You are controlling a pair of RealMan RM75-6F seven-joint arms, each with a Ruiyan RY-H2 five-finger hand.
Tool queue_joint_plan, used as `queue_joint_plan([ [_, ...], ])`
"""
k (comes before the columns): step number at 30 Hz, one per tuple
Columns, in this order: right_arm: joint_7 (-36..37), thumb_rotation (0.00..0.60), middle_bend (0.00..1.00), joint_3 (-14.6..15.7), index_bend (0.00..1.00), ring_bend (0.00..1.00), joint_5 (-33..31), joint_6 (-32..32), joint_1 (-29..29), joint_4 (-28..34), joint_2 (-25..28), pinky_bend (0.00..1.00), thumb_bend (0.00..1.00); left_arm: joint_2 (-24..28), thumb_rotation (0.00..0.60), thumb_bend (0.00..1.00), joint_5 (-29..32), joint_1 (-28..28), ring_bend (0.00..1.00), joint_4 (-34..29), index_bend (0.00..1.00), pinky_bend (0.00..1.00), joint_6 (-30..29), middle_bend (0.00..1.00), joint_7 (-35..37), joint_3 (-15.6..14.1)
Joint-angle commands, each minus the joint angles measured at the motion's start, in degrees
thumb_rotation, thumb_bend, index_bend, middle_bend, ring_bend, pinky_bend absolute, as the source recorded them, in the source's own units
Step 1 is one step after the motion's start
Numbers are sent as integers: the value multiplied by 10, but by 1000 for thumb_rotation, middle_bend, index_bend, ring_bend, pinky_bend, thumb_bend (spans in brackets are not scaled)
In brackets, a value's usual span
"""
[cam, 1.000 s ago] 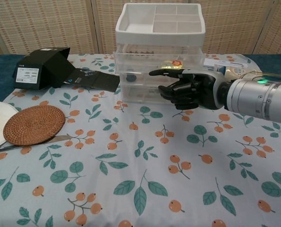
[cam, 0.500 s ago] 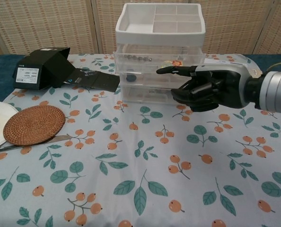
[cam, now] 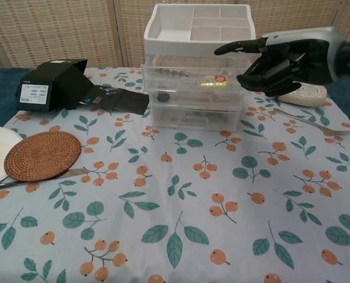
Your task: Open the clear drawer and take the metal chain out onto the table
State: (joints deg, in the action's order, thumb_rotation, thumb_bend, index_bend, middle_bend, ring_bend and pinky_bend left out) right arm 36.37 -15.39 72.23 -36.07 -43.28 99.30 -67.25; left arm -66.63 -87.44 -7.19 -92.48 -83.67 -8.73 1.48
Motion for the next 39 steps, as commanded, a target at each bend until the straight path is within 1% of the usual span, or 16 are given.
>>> queue_joint_plan([
  [1,-31,600,825,-5,0,976,-41,30,-26,-20,0,1000,569,1,600,169,1,0,119,-1,158,94,1,116,-1,0],
  [8,-73,600,825,-2,6,977,-89,54,-55,-46,-15,1000,570,3,600,169,3,-1,119,-3,158,94,2,116,-3,0],
  [9,-79,600,825,-1,22,977,-95,57,-59,-49,-17,1000,570,3,600,169,2,-1,119,-4,158,94,2,116,-4,0],
  [14,-105,600,827,5,161,978,-120,68,-73,-55,-23,1000,569,3,600,169,3,-1,119,-5,158,94,2,115,-4,0],
  [18,-118,600,828,7,211,978,-130,68,-76,-47,-23,1000,569,4,600,169,4,0,119,-5,158,94,2,116,-4,0],
  [25,-121,600,828,8,223,978,-128,66,-69,-21,-15,1000,569,3,600,169,4,1,119,-3,158,94,0,116,-3,-1],
  [39,-107,600,828,7,223,978,-89,68,-46,30,11,1000,570,4,600,169,2,3,119,-4,158,94,-3,115,-3,-2],
])
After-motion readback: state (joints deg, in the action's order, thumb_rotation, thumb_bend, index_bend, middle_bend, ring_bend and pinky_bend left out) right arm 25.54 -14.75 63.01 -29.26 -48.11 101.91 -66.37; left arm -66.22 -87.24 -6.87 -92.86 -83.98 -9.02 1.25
